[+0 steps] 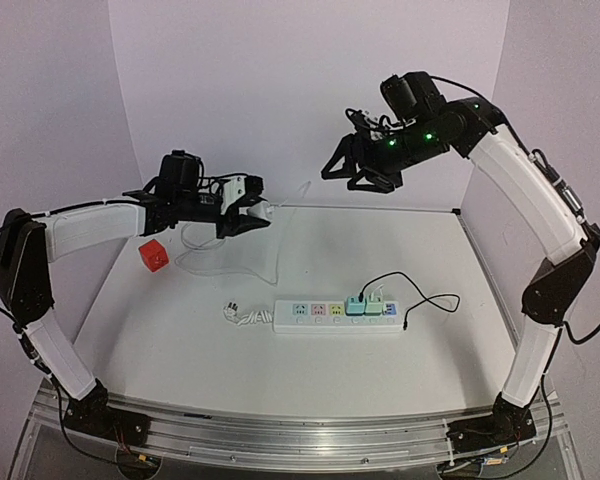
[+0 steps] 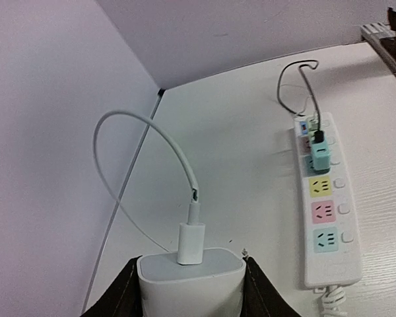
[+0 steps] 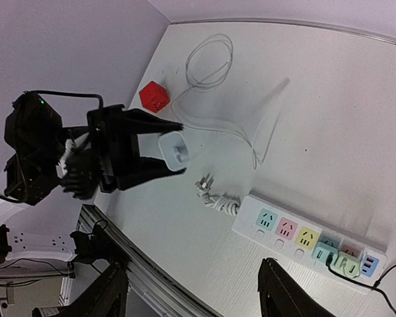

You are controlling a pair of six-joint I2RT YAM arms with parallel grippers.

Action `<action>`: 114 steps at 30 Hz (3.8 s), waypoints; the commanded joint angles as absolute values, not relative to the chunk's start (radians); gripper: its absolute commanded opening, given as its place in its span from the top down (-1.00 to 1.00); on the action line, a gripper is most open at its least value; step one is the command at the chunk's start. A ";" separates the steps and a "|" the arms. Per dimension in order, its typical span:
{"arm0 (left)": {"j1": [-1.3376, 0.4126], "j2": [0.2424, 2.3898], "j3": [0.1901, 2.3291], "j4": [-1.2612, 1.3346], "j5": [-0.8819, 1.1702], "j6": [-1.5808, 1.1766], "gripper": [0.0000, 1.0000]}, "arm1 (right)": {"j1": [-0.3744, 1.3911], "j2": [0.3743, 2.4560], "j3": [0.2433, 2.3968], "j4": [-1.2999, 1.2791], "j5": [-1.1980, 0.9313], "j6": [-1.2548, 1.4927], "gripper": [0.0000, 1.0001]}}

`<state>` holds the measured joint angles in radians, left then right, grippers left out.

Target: Insert the plug

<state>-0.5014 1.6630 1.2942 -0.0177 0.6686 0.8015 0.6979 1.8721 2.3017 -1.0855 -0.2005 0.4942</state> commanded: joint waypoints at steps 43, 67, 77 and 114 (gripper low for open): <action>-0.728 1.675 1.262 0.355 0.680 0.658 1.00 | 0.761 2.051 2.343 -1.154 -0.419 0.396 0.58; -0.727 1.682 1.240 0.370 0.585 0.609 0.13 | 0.762 2.017 2.293 -1.180 -0.385 0.277 1.00; -0.727 1.678 1.221 0.365 0.545 0.606 -0.46 | 0.762 2.009 2.295 -1.176 -0.382 0.278 1.00; -0.701 1.813 1.126 -0.191 0.562 0.827 -0.76 | 0.840 2.224 2.224 -1.414 -0.042 -0.590 1.00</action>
